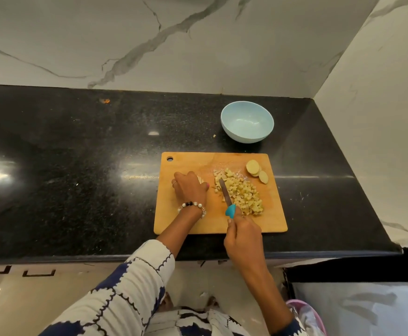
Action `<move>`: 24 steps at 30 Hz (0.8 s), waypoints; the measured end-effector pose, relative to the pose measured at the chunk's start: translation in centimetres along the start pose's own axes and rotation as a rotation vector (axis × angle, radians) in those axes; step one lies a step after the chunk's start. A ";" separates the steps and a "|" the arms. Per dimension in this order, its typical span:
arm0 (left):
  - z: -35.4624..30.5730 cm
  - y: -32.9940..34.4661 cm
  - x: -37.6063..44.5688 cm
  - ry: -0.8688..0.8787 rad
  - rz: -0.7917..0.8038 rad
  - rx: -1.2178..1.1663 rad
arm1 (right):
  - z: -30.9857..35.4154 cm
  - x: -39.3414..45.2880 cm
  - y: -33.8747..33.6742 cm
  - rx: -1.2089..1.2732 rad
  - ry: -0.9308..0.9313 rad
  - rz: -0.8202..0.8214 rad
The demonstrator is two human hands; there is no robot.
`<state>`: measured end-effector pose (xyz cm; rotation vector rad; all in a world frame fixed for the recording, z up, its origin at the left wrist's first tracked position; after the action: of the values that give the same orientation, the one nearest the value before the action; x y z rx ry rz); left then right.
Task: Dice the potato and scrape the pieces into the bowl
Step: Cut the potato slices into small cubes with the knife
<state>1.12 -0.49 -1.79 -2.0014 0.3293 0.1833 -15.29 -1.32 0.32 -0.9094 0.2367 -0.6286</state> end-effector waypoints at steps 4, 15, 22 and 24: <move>0.7 -0.4 1.4 0.180 0.042 0.044 | -0.2 -0.2 0.4 0.071 -0.021 -0.014; 1.4 -3.5 4.7 0.591 0.321 0.203 | 0.9 1.4 2.7 -0.065 -0.100 -0.014; 2.2 -3.0 4.4 0.538 0.226 0.202 | 0.9 0.6 4.3 -0.083 -0.116 0.001; 2.2 -2.9 4.4 0.523 0.222 0.217 | 0.9 0.8 4.2 -0.096 -0.118 -0.034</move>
<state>6.24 2.03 -1.51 -1.7707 0.8679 -0.2358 -12.54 0.69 -2.46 -1.0414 0.1472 -0.5963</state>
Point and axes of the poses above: each hand's wrist, its own x-axis towards the middle knuckle, its own y-axis out of the palm, z = x × y, the point moved 1 cm from there along x, towards the middle knuckle, and after that the axes turned 12 degrees about -y, right-handed, at the moved point
